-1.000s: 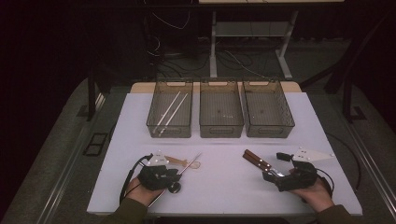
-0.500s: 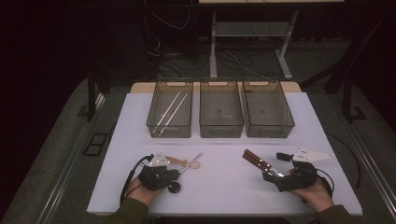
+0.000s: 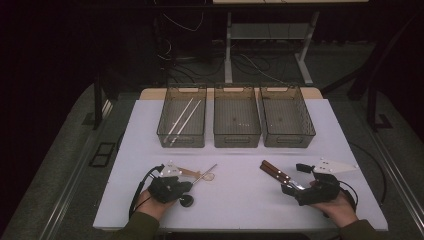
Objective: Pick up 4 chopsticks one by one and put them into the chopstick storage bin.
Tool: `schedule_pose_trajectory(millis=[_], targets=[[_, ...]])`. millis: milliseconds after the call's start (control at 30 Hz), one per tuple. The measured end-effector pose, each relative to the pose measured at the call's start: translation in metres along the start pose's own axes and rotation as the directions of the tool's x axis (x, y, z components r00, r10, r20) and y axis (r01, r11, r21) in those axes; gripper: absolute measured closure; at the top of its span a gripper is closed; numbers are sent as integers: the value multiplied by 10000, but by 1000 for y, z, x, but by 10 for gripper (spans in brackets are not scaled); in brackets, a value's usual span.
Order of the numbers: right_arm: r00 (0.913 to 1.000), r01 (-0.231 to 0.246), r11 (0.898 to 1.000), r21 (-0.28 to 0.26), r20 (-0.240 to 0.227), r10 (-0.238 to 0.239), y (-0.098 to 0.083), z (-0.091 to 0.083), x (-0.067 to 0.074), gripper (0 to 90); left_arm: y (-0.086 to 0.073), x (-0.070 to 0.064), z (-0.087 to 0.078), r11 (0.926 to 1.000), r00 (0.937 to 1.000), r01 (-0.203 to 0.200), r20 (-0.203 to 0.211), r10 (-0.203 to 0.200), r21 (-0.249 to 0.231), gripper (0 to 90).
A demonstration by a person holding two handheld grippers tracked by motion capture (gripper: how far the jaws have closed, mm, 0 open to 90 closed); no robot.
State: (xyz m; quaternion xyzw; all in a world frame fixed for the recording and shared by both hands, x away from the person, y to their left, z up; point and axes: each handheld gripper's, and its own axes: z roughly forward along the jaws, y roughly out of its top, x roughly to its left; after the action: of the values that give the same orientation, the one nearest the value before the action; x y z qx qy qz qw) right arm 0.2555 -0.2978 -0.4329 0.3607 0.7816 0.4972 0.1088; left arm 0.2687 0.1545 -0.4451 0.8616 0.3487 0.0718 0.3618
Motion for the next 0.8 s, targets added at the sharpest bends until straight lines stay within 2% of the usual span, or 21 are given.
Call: schedule_pose_trajectory(millis=[100, 167, 200, 233, 267, 300, 400, 800], targets=[[10000, 28, 10000, 32, -13, -28, 0, 0, 0, 7, 1, 1, -1, 10000, 10000, 2, 42, -2, 25, 854], [10000, 31, 10000, 52, -11, -31, 0, 0, 1, 8, 1, 2, -3, 10000, 9999, 7, 110, -6, -81, 855], [10000, 33, 10000, 47, -5, -33, 0, 0, 1, 8, 1, 2, -5, 9998, 9999, 135, 99, -134, -131, 855], [10000, 38, 10000, 49, 0, -38, 0, 0, 1, 8, 2, 3, -6, 9998, 9999, 48, 109, -46, -191, 855], [10000, 34, 10000, 56, 1, -34, 0, 0, 1, 8, 2, 3, -7, 9996, 9998, 149, 104, -146, -245, 855], [10000, 40, 10000, 60, 15, -40, 0, 0, 0, 7, 2, 4, -9, 9995, 9999, 58, 124, -54, -315, 855], [10000, 35, 10000, 62, 32, -36, 0, 0, 0, 8, 3, 4, -12, 9991, 9998, 134, 183, -127, -393, 855], [9999, 127, 9998, 148, 2, -127, 0, 2, 1, 8, 10, 4, -16, 9982, 9991, -184, 377, 205, -564, 854]])
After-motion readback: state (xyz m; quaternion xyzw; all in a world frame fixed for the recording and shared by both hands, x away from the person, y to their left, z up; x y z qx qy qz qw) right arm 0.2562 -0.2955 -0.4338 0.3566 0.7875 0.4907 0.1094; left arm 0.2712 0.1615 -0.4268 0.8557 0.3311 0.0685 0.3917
